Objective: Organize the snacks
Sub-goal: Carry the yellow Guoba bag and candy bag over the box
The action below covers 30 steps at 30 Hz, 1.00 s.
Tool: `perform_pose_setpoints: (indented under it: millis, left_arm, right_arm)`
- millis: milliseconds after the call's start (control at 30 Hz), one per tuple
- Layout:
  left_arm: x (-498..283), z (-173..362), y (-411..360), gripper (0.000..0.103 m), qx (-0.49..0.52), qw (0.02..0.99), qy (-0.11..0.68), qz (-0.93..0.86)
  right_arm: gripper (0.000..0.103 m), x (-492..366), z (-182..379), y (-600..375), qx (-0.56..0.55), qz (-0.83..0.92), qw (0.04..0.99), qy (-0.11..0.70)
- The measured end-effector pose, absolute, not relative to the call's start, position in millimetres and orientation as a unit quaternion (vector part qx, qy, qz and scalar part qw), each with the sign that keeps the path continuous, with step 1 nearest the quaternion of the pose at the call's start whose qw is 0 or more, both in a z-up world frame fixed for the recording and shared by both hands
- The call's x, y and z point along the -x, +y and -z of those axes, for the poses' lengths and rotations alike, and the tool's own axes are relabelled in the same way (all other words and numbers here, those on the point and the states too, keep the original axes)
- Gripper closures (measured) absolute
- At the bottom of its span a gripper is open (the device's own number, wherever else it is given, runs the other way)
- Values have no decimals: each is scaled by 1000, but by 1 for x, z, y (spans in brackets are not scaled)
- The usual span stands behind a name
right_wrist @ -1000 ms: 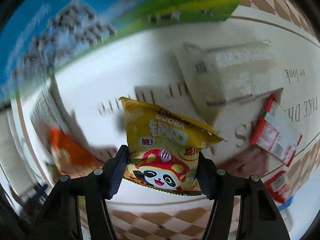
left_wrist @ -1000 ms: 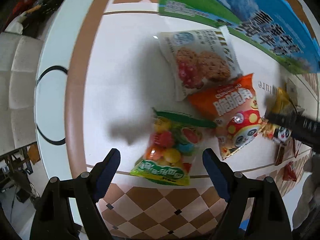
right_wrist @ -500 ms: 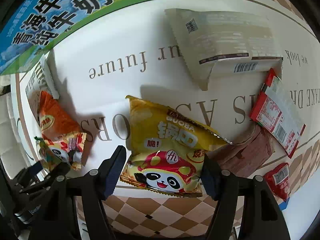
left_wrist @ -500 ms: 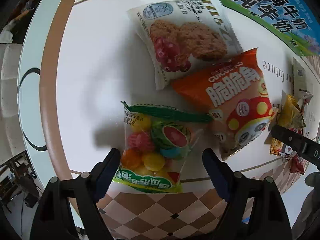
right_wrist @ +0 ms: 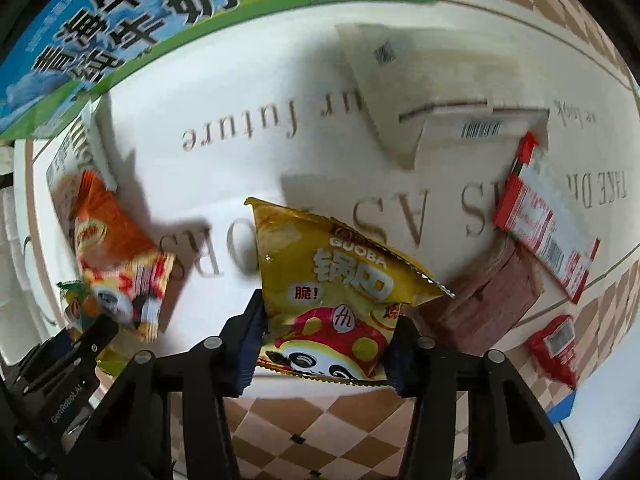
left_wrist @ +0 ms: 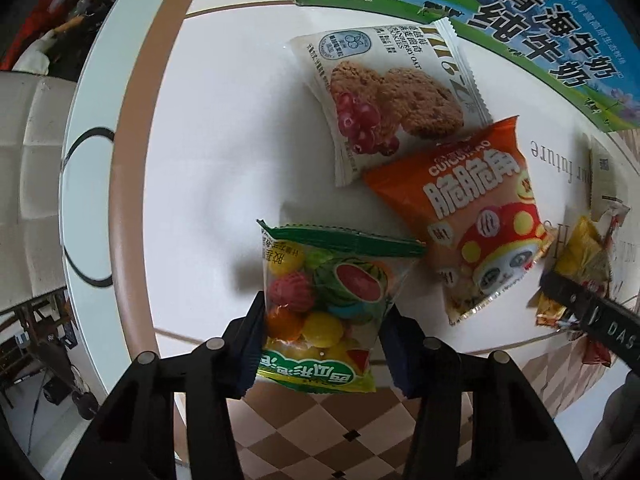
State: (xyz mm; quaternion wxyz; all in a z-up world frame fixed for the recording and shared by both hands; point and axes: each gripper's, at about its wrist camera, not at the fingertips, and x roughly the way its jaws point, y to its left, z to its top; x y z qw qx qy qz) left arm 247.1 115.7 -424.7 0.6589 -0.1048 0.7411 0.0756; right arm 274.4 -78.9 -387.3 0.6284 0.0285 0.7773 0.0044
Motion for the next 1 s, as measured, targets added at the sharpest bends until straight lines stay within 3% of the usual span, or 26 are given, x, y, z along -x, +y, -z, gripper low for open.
perform_pose_setpoints:
  millis: [167,333,633,767,1000]
  left_arm:
    - [-239,387,112,54,127,678,721,-67]
    - [-246,319,106,54,150,712,685,-37]
    - [-335,217,99,54,127,782,610,-10]
    - [-394,214,101,54,102,786,609,-14]
    - [-481,259,119,54,89,747,658,-27]
  right_arm:
    - [51,-260,366,-86,-42,-33,634,772]
    - [51,-267,309,-88,-59,-77,659,746]
    - [51,-363,188,-87,-54,-113,744,656]
    - [51,-416,185,-89,-47,-95,757,645]
    - [51,-481,237,-97,-51,-64,734,674]
